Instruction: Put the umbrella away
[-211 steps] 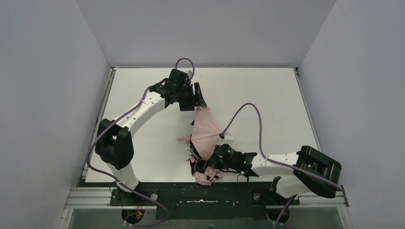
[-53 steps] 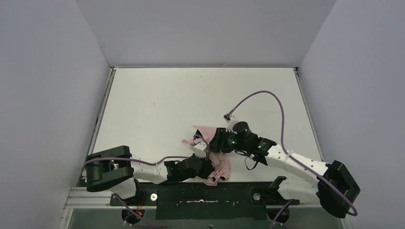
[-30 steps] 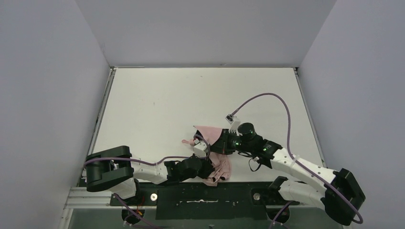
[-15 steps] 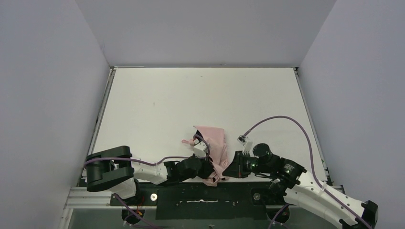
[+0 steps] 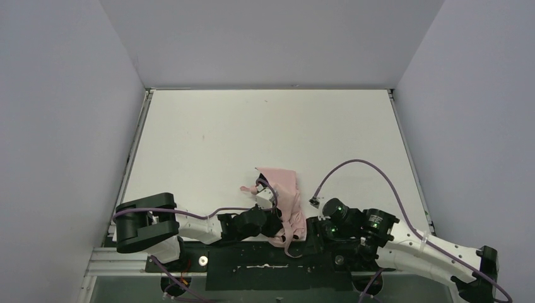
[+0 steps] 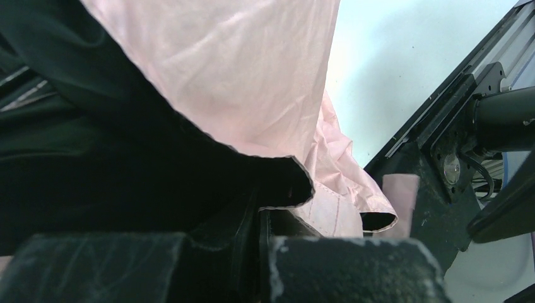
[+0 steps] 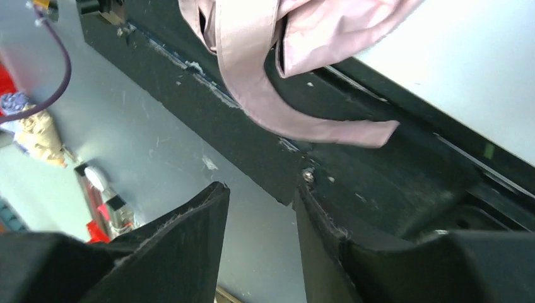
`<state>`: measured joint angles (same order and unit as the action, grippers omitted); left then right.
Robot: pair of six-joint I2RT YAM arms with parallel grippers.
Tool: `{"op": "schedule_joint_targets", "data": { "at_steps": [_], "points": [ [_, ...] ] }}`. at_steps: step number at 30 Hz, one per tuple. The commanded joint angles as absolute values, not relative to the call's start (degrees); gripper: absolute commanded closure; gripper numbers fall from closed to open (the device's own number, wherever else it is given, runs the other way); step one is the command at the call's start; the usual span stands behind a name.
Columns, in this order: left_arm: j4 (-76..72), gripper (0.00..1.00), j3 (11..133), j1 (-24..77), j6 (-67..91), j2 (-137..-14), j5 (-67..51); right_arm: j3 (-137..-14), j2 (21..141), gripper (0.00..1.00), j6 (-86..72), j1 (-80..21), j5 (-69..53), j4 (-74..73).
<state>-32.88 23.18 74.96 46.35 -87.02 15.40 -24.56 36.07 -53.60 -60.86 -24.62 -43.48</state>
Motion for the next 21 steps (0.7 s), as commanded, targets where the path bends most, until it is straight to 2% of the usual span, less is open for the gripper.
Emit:
{"op": "schedule_joint_targets", "data": {
  "at_steps": [1,5,9,14,21],
  "points": [
    [-33.89,1.00,23.18,75.06,46.52,-87.62,15.39,-34.03,36.49,0.56,-51.22,-61.30,-13.16,-55.19],
    [-33.49,1.00,23.42,75.06,46.47,-87.43,15.46,-41.52,37.70,0.68,-49.75,-61.31,1.79,-61.41],
    [-33.49,1.00,23.81,75.11,46.15,-88.14,15.15,-42.95,41.24,0.79,-47.49,-61.11,4.64,-49.96],
    [-33.49,1.00,23.44,75.15,46.23,-87.96,15.33,-39.87,49.57,0.99,-50.93,-59.70,3.68,-32.20],
    [-34.76,1.00,22.35,75.28,46.26,-88.04,15.24,-32.51,57.25,1.00,-55.90,-52.95,-4.79,-8.16]
  ]
}}
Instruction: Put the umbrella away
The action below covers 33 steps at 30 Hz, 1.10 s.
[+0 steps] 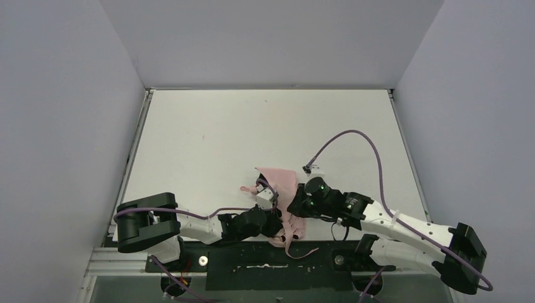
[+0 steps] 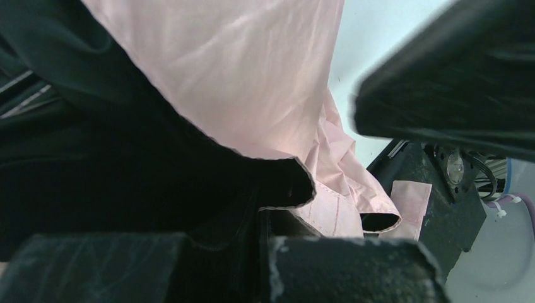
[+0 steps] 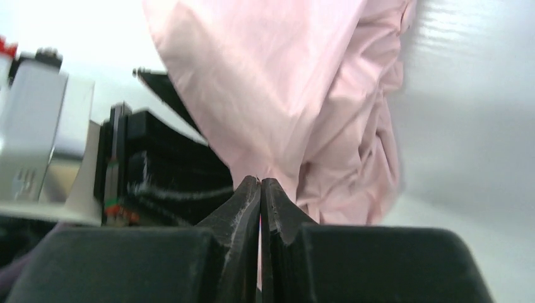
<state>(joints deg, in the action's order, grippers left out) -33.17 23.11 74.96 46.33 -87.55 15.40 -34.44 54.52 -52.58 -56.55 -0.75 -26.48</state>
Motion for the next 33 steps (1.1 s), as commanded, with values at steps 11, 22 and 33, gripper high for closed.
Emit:
{"op": "schedule_joint_targets", "data": {
  "at_steps": [11,22,33],
  "points": [
    [-36.02,1.00,22.25,75.75,45.95,-88.94,14.89,-27.65,64.95,1.00,-57.50,-52.24,-8.73,1.40],
    [-28.14,0.79,24.19,80.84,42.38,-81.21,16.78,-18.66,68.81,1.00,-59.95,-52.47,-5.75,5.36],
    [4.14,0.48,28.41,79.35,46.47,-55.08,27.12,-15.40,68.32,1.00,-56.87,-53.42,-3.77,2.80]
  ]
}}
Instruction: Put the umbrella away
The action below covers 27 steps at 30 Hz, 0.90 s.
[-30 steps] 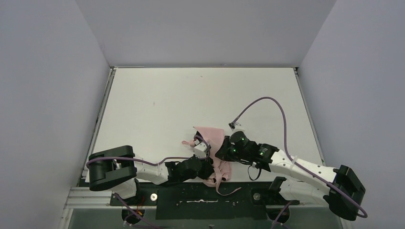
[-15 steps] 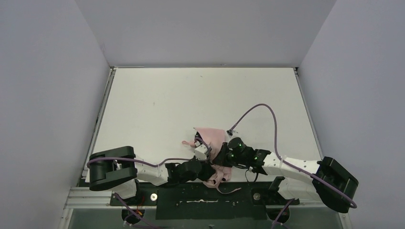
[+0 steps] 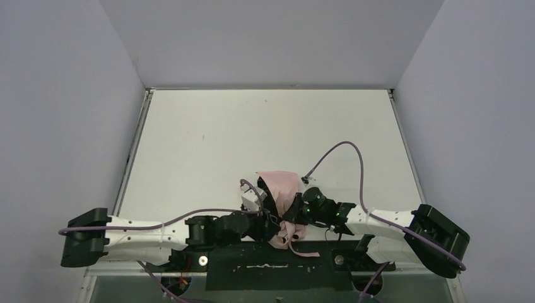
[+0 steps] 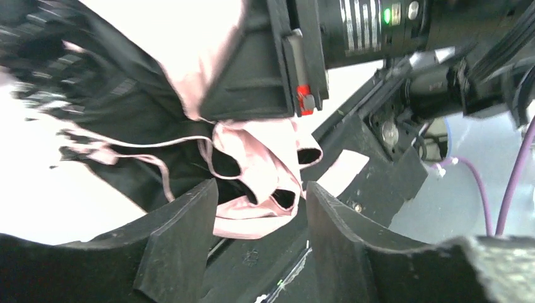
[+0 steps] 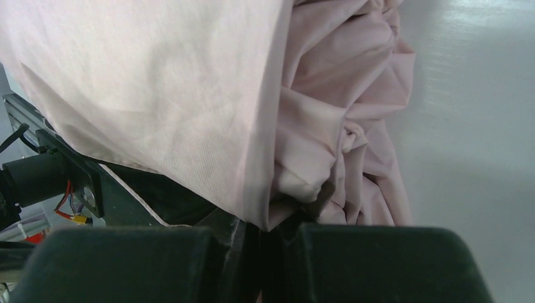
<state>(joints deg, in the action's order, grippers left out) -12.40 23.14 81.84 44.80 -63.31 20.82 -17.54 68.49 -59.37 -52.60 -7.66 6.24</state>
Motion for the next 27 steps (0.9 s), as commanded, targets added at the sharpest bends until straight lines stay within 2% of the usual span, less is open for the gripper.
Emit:
{"op": "schedule_joint_targets", "data": {
  "at_steps": [1,7,14,20,25,27],
  "points": [
    [6.86,0.46,29.53,77.67,46.23,-52.88,26.53,-15.05,68.05,1.00,-56.75,-53.55,-3.65,2.67],
    [19.90,0.40,36.11,58.76,45.69,-47.49,13.13,-13.64,69.09,1.00,-56.43,-53.88,-2.93,2.39],
    [27.51,0.28,46.93,47.55,37.69,-55.14,3.12,-13.51,71.06,1.00,-56.89,-53.96,-1.85,1.54],
    [26.39,0.28,52.23,44.49,31.79,-65.11,-4.08,-13.64,71.54,1.00,-56.30,-53.32,-0.32,1.34],
    [28.98,0.27,59.07,43.64,18.84,-69.30,-8.61,-15.60,73.08,1.00,-51.11,-48.93,-1.47,1.35],
    [32.66,0.22,65.90,42.37,12.51,-72.67,-10.69,-17.04,74.22,1.00,-47.53,-46.80,-3.57,1.51]
  ]
}}
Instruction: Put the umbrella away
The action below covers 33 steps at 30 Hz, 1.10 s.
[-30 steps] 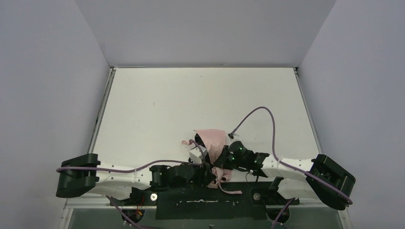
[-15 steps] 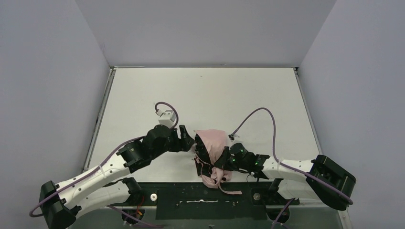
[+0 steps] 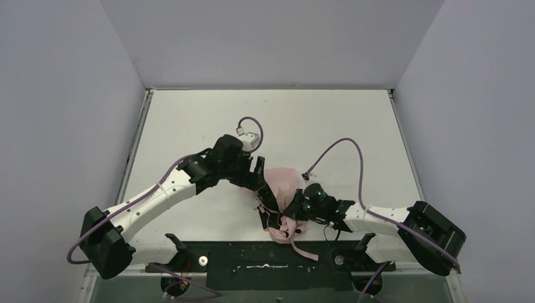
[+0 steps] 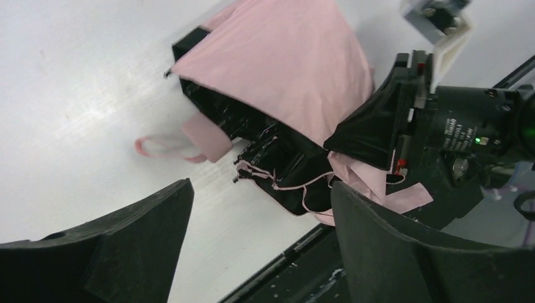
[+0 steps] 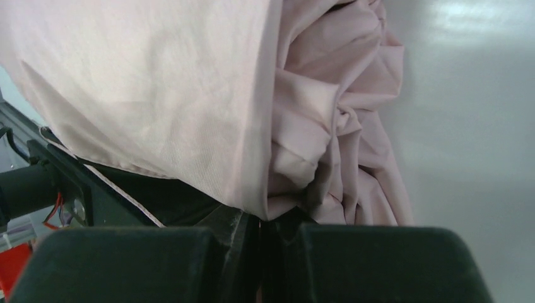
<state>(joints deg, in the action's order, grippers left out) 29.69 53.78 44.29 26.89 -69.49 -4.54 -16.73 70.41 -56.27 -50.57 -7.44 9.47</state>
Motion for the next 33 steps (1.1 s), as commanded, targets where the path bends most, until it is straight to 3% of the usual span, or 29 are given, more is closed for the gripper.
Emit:
{"op": "schedule_joint_targets", "data": {
  "at_steps": [1,4,13,25,33],
  "points": [
    [34.50,0.16,69.39,41.61,9.57,-74.67,-11.78,-17.88,74.91,1.00,-45.47,-45.74,-5.31,1.19],
    [39.63,0.08,79.91,38.66,1.98,-82.90,-18.38,-20.11,77.02,1.00,-40.56,-43.08,-9.31,0.30],
    [51.17,0.07,98.78,34.82,-14.86,-109.58,-29.65,-24.49,80.95,0.98,-37.40,-39.34,-14.18,0.76],
    [46.16,0.06,92.80,33.73,-14.12,-114.28,-40.56,-22.65,83.12,0.92,-40.13,-39.02,-15.56,4.73],
    [41.36,0.05,83.77,33.88,-11.66,-110.40,-46.43,-23.96,85.38,0.92,-42.10,-38.77,-15.32,5.91]
  ]
}}
